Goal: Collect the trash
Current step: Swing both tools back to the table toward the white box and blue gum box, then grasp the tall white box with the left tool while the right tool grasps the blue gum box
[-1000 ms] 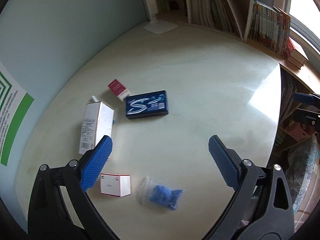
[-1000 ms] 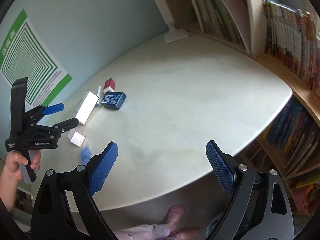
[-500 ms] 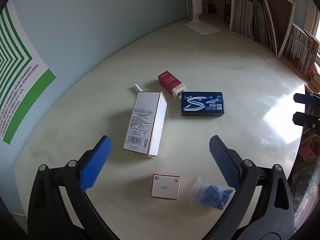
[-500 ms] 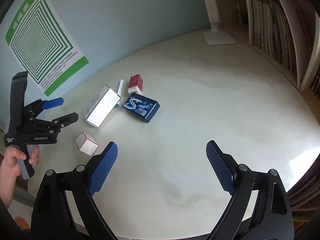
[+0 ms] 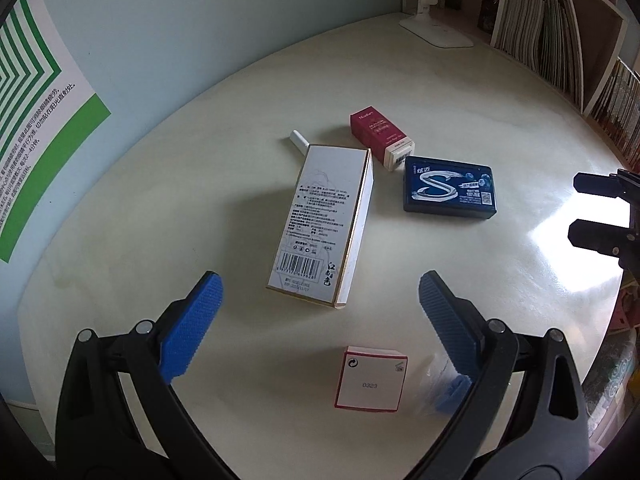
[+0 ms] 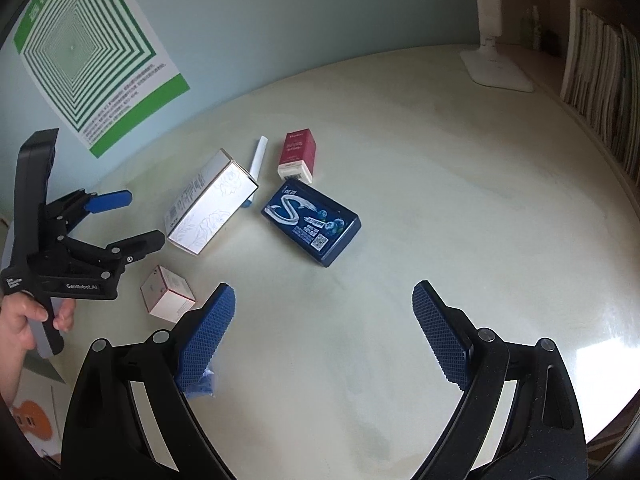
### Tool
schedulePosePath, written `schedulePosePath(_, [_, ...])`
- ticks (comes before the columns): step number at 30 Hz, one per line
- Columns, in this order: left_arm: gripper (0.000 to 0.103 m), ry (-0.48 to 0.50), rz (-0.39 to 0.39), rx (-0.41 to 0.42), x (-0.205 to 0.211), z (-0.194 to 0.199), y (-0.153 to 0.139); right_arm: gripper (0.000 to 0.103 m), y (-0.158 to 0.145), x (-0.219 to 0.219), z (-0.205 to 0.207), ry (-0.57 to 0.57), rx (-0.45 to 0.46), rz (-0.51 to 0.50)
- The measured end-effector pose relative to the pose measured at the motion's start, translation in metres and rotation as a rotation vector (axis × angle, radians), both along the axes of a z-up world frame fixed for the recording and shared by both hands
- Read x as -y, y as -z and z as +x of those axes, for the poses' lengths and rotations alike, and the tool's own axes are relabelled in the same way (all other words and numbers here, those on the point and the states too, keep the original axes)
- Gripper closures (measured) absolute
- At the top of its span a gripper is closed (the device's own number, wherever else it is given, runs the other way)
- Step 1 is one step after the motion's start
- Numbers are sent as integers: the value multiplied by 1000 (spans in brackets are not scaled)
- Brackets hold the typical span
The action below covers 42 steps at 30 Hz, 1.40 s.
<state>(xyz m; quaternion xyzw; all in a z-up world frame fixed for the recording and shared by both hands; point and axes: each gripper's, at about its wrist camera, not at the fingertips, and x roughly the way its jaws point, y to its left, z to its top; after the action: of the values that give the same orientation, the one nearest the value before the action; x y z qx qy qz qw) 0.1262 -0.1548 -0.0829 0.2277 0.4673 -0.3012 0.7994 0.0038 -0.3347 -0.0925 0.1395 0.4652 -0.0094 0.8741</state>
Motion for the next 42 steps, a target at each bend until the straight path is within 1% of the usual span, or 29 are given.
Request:
schedulePosePath(3, [7,-19,16,-9,4,5,7,13,5,4,13,-28,-23,-2])
schedulePosePath(7, [7,-35,17,-41,10,12,15,13,10,5,30,-78,-44,-16])
schedulePosePath(14, [7,-45,43,-56,20,22,28,13,22,7,50,-129,-77,-23])
schedulePosePath(21, [7,-56,52,-68,24,29,33,13,31,3,69,-186,-98,-61])
schedulePosePath(25, [7,-60,56,-78,28,33,37,13,33,0,78,-208,-100,-76])
schedulePosePath(31, [7,-53,61,-90,31,36,41,13,37,-7,89,-252,-88,-144])
schedulePosePath(36, [7,-49,59,-95,33,42,45,13,43,-6,98,-252,-99,-134])
schedulePosePath(42, [12,-55,54,-115,36,49,52,13,51,-7,107,-264,-110,-120])
